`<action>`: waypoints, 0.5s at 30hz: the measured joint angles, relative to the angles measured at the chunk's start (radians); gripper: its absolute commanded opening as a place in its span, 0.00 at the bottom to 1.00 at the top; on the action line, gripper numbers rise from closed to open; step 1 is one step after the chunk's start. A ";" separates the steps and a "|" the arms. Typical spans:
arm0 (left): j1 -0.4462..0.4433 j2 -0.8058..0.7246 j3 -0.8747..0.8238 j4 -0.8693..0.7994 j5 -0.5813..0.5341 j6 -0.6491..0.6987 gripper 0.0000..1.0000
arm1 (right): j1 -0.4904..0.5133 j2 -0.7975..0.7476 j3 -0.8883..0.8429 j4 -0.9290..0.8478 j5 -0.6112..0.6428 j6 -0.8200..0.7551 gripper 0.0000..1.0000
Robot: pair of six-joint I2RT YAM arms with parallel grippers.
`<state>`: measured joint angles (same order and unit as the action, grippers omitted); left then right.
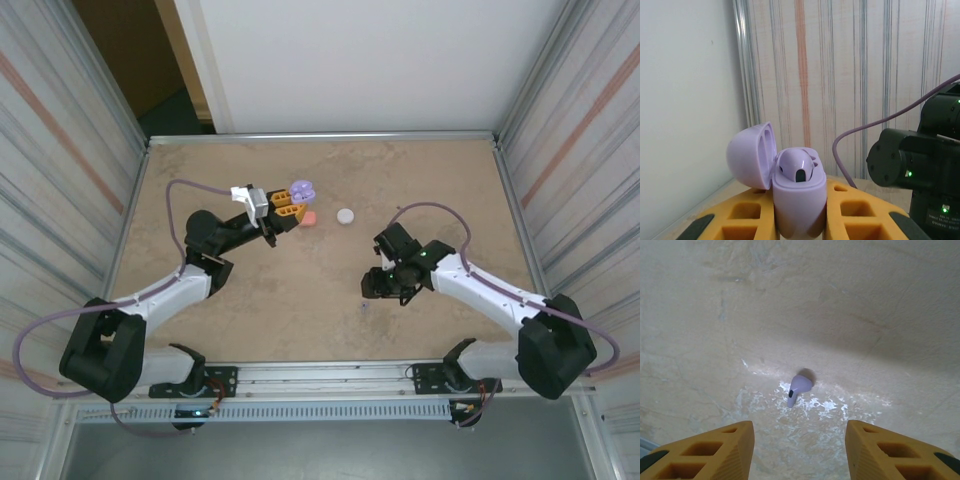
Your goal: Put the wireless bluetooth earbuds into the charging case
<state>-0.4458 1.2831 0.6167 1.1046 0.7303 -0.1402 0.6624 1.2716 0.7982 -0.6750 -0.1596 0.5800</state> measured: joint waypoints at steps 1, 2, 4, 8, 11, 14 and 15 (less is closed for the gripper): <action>0.000 0.000 0.000 0.000 0.000 0.000 0.00 | 0.002 0.009 -0.002 0.009 -0.003 0.006 0.51; 0.000 0.000 0.000 0.001 0.000 0.000 0.00 | 0.005 0.021 -0.004 0.022 -0.009 0.013 0.51; 0.000 0.000 0.000 0.000 0.000 0.000 0.00 | 0.008 0.049 -0.004 0.045 -0.021 0.017 0.50; 0.000 0.000 0.000 0.000 0.000 0.000 0.00 | 0.013 0.085 -0.004 0.074 -0.029 0.020 0.50; 0.000 0.000 0.000 0.000 0.000 0.000 0.00 | 0.017 0.139 0.002 0.085 -0.039 0.019 0.48; 0.000 0.000 0.000 0.000 -0.001 0.000 0.00 | 0.020 0.199 0.002 0.088 -0.048 0.019 0.47; 0.000 0.000 0.000 0.000 -0.001 0.000 0.00 | 0.021 0.209 0.002 0.088 -0.050 0.019 0.46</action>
<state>-0.4458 1.2835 0.6167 1.1046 0.7296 -0.1402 0.6834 1.4811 0.8005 -0.5873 -0.2092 0.5987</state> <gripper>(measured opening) 0.207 0.470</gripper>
